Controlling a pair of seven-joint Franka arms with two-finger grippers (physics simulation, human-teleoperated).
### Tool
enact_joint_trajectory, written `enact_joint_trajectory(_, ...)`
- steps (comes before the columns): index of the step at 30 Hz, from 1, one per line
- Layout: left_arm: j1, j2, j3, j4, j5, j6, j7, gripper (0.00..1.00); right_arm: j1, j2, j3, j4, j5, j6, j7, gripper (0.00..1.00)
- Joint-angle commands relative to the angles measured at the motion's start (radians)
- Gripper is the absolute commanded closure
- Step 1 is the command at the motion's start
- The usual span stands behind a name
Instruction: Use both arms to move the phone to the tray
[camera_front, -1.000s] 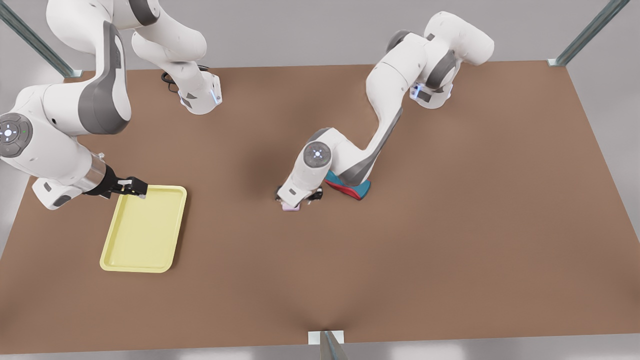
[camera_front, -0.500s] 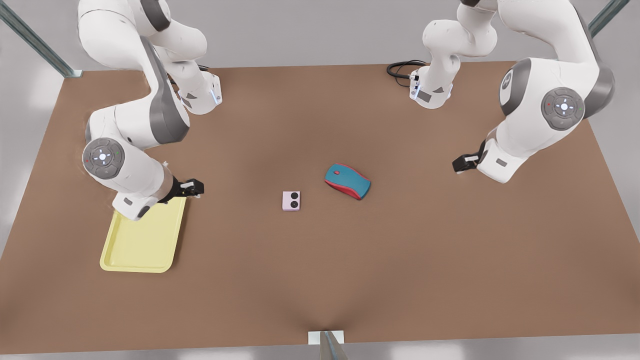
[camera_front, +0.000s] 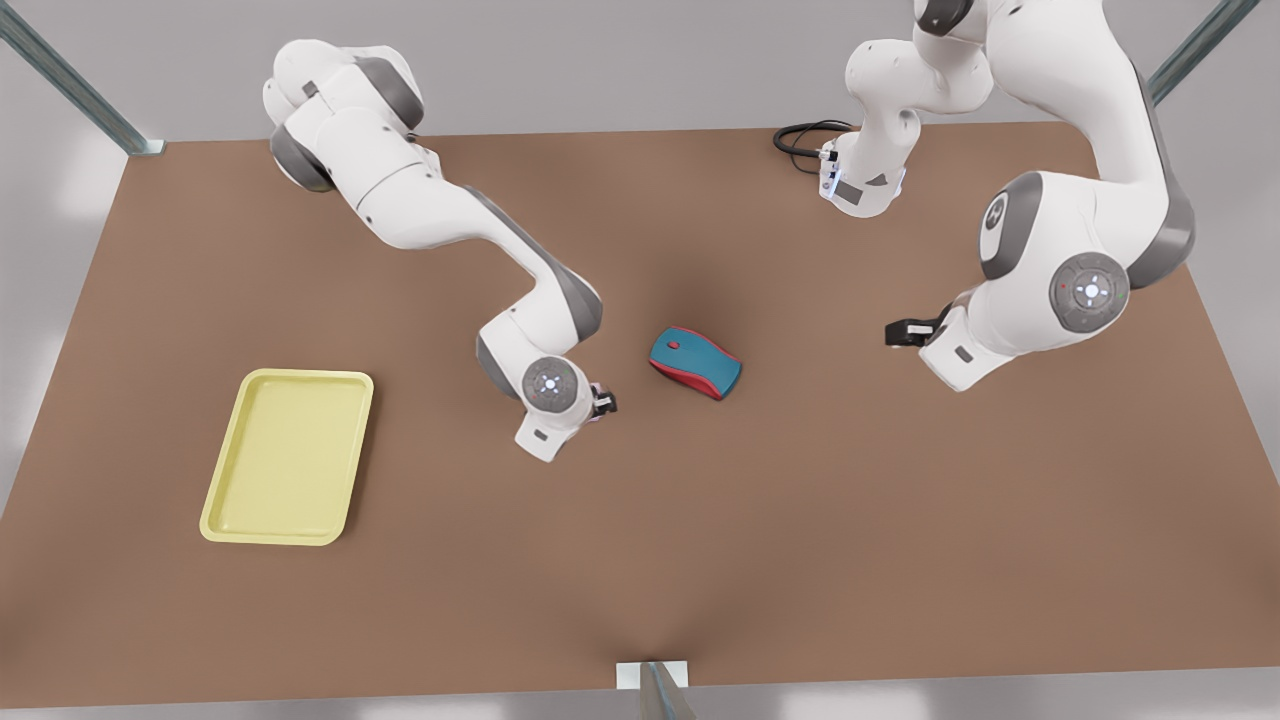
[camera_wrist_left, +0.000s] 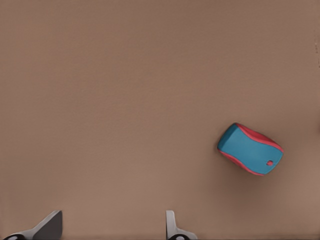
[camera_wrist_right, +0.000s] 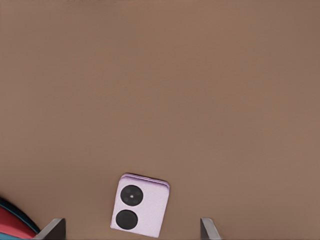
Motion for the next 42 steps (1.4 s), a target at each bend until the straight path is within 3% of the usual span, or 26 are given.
enact_joint_trajectory(1,0.000,0.021,0.000,0.000,0.001,0.033,0.166,0.00,0.014,0.016,0.000,-0.003,-0.004,0.111,0.513,0.00)
enact_joint_trajectory(10,0.000,0.035,-0.002,0.000,-0.003,0.047,0.177,0.00,-0.006,-0.050,0.005,-0.187,-0.015,0.126,0.460,0.00)
enact_joint_trajectory(20,0.000,0.042,-0.002,0.000,-0.009,0.047,0.176,0.00,0.002,-0.035,0.009,-0.337,-0.012,0.367,0.440,0.00)
enact_joint_trajectory(42,0.000,0.058,-0.002,0.000,-0.011,0.047,0.176,0.00,-0.001,-0.017,0.009,-0.389,-0.018,0.404,0.231,0.00)
